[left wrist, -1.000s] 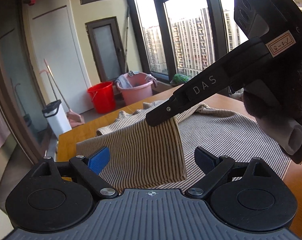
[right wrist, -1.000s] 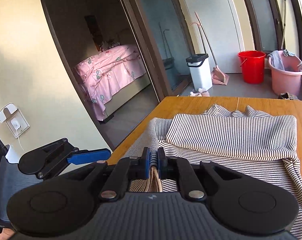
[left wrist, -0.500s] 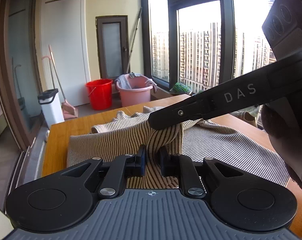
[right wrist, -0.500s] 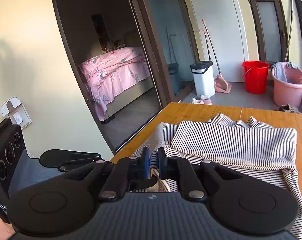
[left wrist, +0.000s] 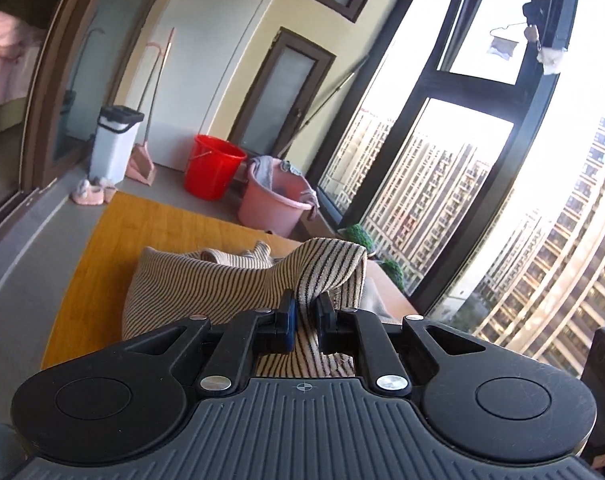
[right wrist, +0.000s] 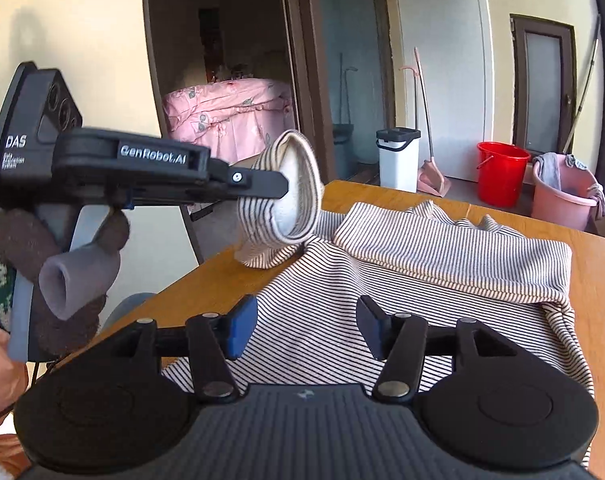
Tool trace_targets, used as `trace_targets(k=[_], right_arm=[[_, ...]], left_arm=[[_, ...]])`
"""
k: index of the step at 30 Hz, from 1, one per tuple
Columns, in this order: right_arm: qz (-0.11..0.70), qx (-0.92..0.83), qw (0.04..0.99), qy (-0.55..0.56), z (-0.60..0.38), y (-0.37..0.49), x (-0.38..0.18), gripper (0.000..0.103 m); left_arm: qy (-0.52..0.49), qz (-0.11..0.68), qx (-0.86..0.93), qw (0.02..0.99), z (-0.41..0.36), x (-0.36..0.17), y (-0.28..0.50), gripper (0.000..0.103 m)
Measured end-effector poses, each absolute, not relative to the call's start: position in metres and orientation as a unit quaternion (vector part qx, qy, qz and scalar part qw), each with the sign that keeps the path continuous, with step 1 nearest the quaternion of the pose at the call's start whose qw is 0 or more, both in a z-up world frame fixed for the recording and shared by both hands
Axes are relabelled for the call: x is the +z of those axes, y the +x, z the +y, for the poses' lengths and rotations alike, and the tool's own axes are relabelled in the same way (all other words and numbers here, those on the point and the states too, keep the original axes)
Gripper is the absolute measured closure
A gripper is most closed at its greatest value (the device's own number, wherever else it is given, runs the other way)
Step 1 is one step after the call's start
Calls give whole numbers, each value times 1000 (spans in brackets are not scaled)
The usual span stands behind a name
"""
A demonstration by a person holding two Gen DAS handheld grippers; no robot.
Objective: Fold clothes
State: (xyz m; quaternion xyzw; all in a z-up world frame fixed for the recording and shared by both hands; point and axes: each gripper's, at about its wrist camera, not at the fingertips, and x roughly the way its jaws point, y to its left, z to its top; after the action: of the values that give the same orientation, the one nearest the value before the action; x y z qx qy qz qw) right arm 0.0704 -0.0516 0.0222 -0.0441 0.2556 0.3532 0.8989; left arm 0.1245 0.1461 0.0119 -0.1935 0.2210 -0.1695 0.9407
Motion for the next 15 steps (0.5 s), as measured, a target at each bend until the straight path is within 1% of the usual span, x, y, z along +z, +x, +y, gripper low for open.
trace_targets(k=[4, 5, 6, 12, 13, 14, 15], right_arm=[[213, 365, 905, -51, -35, 68, 30, 47], [205, 363, 907, -51, -33, 69, 32, 44], [198, 361, 910, -54, -30, 71, 33, 42], [175, 343, 919, -90, -14, 78, 32, 43], [171, 340, 920, -91, -13, 79, 32, 44], [169, 337, 922, -91, -13, 80, 33, 48], [169, 335, 922, -93, -13, 81, 33, 62]], left_arm=[[-241, 222, -191, 925, 160, 13, 124, 91], [-249, 223, -196, 922, 162, 13, 124, 91], [-253, 224, -196, 921, 163, 12, 124, 91], [-255, 226, -200, 919, 161, 10, 125, 90], [-253, 228, -201, 919, 160, 9, 125, 90], [-253, 230, -201, 918, 159, 8, 125, 90], [-253, 231, -202, 917, 159, 7, 126, 89]])
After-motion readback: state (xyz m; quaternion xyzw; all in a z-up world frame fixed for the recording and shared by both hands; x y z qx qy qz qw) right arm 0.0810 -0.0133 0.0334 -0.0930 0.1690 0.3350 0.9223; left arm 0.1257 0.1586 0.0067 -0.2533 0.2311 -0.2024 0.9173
